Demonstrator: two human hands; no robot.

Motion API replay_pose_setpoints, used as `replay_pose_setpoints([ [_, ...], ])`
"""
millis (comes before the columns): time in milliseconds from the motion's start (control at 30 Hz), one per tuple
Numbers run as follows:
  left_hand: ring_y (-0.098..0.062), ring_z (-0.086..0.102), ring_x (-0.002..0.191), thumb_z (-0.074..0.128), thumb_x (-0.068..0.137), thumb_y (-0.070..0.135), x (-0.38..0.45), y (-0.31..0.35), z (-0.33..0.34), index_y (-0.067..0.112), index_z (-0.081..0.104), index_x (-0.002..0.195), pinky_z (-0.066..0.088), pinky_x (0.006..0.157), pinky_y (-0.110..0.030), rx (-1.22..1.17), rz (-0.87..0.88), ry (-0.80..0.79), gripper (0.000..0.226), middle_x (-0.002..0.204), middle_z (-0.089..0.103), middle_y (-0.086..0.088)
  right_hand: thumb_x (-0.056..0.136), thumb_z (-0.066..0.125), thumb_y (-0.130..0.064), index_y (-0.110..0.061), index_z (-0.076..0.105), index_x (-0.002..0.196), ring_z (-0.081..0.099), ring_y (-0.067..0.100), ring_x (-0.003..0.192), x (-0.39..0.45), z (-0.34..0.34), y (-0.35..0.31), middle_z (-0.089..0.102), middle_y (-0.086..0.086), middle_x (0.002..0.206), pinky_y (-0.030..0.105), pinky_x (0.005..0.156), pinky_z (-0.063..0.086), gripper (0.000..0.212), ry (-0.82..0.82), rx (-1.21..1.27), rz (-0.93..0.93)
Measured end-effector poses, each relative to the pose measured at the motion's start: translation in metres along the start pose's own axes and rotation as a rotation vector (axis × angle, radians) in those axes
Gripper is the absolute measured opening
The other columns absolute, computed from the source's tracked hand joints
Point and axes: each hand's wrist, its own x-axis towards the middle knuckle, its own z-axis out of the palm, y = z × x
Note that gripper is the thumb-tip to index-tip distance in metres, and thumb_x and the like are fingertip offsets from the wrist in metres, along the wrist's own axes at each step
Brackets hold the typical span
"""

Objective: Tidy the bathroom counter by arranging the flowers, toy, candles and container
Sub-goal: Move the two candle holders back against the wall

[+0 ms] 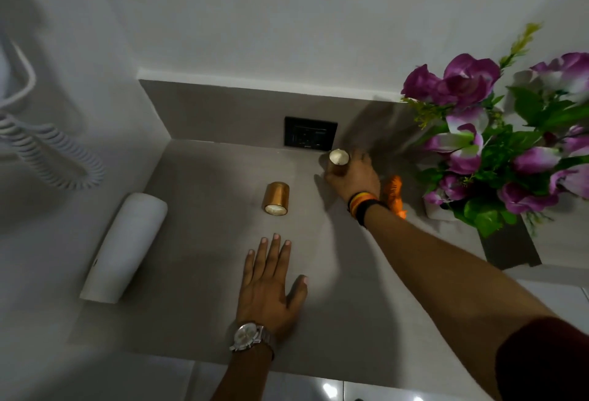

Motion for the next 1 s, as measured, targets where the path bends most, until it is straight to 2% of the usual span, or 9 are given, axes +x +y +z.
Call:
replay_pose_setpoints([
  [100,-0.017,-0.007,0.159,0.033,0.100,0.060,0.000,0.002,-0.002,0.026,0.012,0.164,0.004,0.127,-0.050,0.000,-0.006,0.009,0.076,0.173,0.004,0.001,0.091,0.069,-0.044,-0.012,0.041,0.149,0.047,0.035,0.137,-0.060,0.013,0.017,0.044,0.016,0.152,0.047,0.111,0.044,0.072,0.045,0.054,-0.110],
  [167,-0.017,-0.009,0.158,0.030,0.101,0.060,-0.001,0.003,-0.003,0.026,0.010,0.164,0.002,0.127,-0.049,0.010,-0.005,-0.003,0.075,0.173,0.001,0.001,0.097,0.055,-0.050,-0.015,0.032,0.157,0.030,0.032,0.151,-0.102,0.029,0.031,0.031,0.013,0.164,0.048,0.123,0.027,0.072,0.025,-0.048,-0.192],
  [300,-0.017,-0.010,0.158,0.023,0.102,0.061,-0.001,0.001,-0.001,0.026,0.009,0.164,0.002,0.127,-0.049,0.035,-0.004,-0.005,0.073,0.173,0.000,0.001,0.101,0.033,-0.059,-0.021,0.021,0.162,0.006,0.030,0.159,-0.146,0.058,0.054,0.014,0.010,0.171,0.055,0.127,0.002,0.073,-0.039,-0.265,-0.274],
  [400,-0.019,-0.004,0.159,0.022,0.103,0.054,-0.001,0.002,0.002,0.022,0.010,0.164,0.005,0.127,-0.049,0.020,-0.010,0.010,0.069,0.173,0.004,-0.001,0.101,0.022,-0.063,-0.021,0.020,0.163,0.002,0.028,0.159,-0.152,0.067,0.064,0.012,0.010,0.172,0.057,0.127,0.003,0.074,-0.065,-0.331,-0.269],
  [500,-0.021,0.006,0.159,0.031,0.102,0.049,0.001,0.005,-0.001,0.017,0.006,0.164,0.010,0.128,-0.046,-0.155,-0.120,0.093,0.073,0.172,0.006,-0.005,0.100,0.022,-0.064,-0.024,0.019,0.163,0.003,0.028,0.159,-0.151,0.068,0.063,0.012,0.008,0.172,0.057,0.127,0.004,0.075,-0.056,-0.348,-0.266],
  [600,-0.035,0.029,0.152,0.051,0.094,0.060,0.027,0.011,-0.015,0.011,0.017,0.161,0.025,0.123,-0.051,-0.329,-0.357,0.246,0.089,0.166,0.027,-0.018,0.100,0.023,-0.065,-0.025,0.021,0.162,0.004,0.028,0.159,-0.150,0.068,0.061,0.013,0.008,0.172,0.056,0.127,0.004,0.074,-0.041,-0.337,-0.267],
  [733,-0.038,0.046,0.137,0.074,0.073,0.070,0.091,0.013,-0.037,0.012,0.037,0.152,0.039,0.111,-0.051,-0.277,-0.475,0.215,0.105,0.151,0.048,-0.017,0.099,0.025,-0.065,-0.026,0.024,0.162,0.005,0.028,0.159,-0.148,0.067,0.062,0.015,0.007,0.171,0.056,0.127,0.004,0.074,-0.048,-0.334,-0.255],
  [900,-0.035,0.056,0.110,0.070,0.081,0.060,0.129,0.007,-0.043,0.013,0.061,0.122,0.046,0.093,-0.046,-0.076,-0.457,0.149,0.064,0.121,0.063,-0.013,0.099,0.025,-0.066,-0.026,0.025,0.162,0.006,0.028,0.159,-0.147,0.066,0.061,0.016,0.007,0.171,0.056,0.127,0.005,0.075,-0.052,-0.332,-0.252],
  [1000,-0.034,0.060,0.098,0.062,0.080,0.059,0.138,-0.002,-0.044,0.014,0.068,0.109,0.053,0.086,-0.045,-0.147,-0.422,0.162,0.054,0.108,0.066,-0.010,0.099,0.025,-0.067,-0.026,0.024,0.162,0.006,0.027,0.159,-0.147,0.065,0.061,0.016,0.007,0.171,0.055,0.127,0.004,0.075,-0.063,-0.334,-0.246],
])
